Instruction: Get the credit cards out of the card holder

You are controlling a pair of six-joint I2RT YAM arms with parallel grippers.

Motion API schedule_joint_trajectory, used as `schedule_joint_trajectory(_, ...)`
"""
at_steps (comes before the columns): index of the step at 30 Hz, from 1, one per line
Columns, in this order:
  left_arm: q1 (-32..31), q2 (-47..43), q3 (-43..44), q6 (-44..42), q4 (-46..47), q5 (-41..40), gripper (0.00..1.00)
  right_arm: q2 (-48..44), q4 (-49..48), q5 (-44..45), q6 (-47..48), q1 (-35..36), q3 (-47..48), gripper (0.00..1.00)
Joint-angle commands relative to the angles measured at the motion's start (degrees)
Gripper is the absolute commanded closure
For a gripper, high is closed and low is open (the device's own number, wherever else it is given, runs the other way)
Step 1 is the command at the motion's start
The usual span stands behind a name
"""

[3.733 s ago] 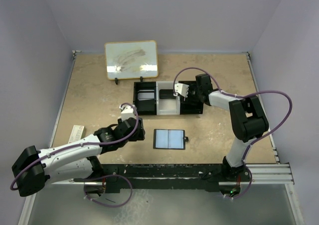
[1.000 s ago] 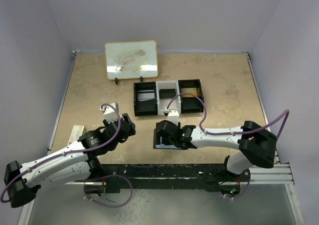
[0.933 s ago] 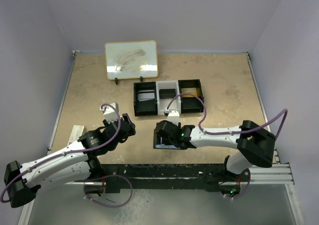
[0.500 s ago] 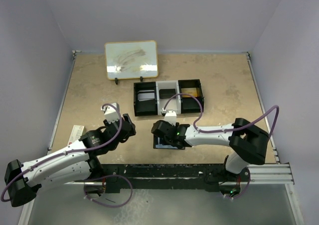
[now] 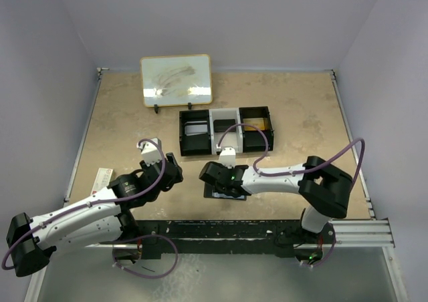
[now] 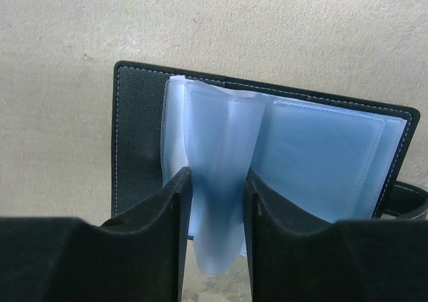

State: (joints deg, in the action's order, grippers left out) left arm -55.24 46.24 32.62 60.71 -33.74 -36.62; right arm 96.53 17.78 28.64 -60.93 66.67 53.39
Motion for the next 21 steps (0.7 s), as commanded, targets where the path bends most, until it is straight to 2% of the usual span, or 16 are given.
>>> schedule_joint_trajectory(1, 0.23, -0.26, -0.31, 0.38, 1.92, -0.08, 0.39, 1.79, -4.62, -4.42, -1.43, -0.76, -4.38, 0.64)
schedule_joint_trajectory(4, 0.22, 0.32, -0.44, 0.39, 3.02, 0.71, 0.39, 0.05, -8.27, -6.63, 1.12, -1.6, -5.64, 0.64)
schedule_joint_trajectory(6, 0.23, 0.87, -0.62, 0.16, 4.08, 1.73, 0.39, -1.86, -11.79, -8.92, 2.9, -2.12, -6.77, 0.57)
schedule_joint_trajectory(9, 0.25, 2.06, -0.8, -0.23, 6.0, 3.52, 0.39, -4.92, -13.7, -9.78, 3.81, -2.32, -7.4, 0.55)
schedule_joint_trajectory(11, 0.24, 2.84, -1.08, -0.55, 7.96, 5.17, 0.39, -7.11, -13.8, -9.92, 4.68, -2.38, -7.23, 0.5)
schedule_joint_trajectory(15, 0.23, 4.95, -1.91, -1.38, 13.27, 8.98, 0.4, -11.86, -10.9, -8.24, 4.67, -2.43, -6.82, 0.43)
schedule_joint_trajectory(21, 0.22, 10.71, -1.93, -3.17, 20.33, 15.08, 0.42, -16.78, 0.28, -1.32, -0.17, -2.66, -7.08, 0.36)
